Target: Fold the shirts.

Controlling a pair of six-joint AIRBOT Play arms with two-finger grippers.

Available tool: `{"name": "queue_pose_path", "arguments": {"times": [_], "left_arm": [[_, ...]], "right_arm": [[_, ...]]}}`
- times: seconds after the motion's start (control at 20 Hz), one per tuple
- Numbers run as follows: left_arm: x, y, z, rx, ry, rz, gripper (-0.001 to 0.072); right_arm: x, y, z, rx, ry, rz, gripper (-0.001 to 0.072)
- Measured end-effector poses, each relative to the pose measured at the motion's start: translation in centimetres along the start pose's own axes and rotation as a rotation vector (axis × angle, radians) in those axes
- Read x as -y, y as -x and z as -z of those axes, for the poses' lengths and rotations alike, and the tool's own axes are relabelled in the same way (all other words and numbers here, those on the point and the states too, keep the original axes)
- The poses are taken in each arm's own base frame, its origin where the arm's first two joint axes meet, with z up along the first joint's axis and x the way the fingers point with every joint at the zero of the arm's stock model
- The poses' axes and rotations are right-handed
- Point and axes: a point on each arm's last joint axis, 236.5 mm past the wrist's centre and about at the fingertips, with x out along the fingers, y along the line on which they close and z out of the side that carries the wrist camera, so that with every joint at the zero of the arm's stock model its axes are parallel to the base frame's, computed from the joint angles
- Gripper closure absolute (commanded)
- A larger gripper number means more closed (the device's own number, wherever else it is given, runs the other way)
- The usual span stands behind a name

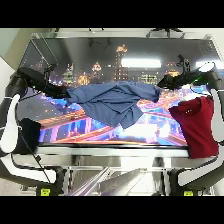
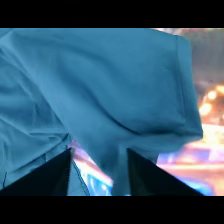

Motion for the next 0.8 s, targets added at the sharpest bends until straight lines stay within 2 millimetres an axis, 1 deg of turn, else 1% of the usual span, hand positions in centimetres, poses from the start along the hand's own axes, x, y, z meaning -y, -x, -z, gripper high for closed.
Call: {"name": "queue_pose_path", "arguments": {"times": [0.1,0.25,0.35,0.4,0.5,0.55,0.65,0.7,0.8], "left_arm": [[0.3,0.4,-0.6,-0.018,-0.002,0.009,0.0008],[1.4,2.4,-1.4,-0.02,0.001,0.019,0.0009],[3.2,3.1,-1.0,-0.024,0.002,0.051,0.0009],[4.3,3.1,-0.2,-0.038,0.004,0.074,0.0009],[6.5,1.8,2.3,-0.087,0.009,0.119,0.0009],[7.8,0.8,3.9,-0.113,0.017,0.143,0.0009],[10.2,-1.9,6.9,-0.149,0.025,0.183,0.001],[11.3,-3.5,8.4,-0.162,0.033,0.196,0.001],[13.0,-6.7,10.9,-0.179,0.042,0.207,0.001]], "right_arm": [[0.4,1.1,-0.6,0.025,-0.003,0.003,0.023],[-0.3,3.9,-0.3,0.031,0.009,-0.002,0.0232],[-1.3,4.6,0.9,-0.002,0.021,-0.017,0.0232],[-1.7,4.5,1.7,-0.025,0.028,-0.022,0.0232],[-2.1,3.6,3.3,-0.074,0.028,-0.035,0.0232],[-2.2,2.9,4.3,-0.102,0.028,-0.043,0.0233],[-2.3,1.9,5.8,-0.144,0.026,-0.055,0.0233],[-2.0,1.6,6.4,-0.159,0.025,-0.048,0.0233],[-0.7,1.3,6.7,-0.161,0.027,-0.013,0.0233]]}}
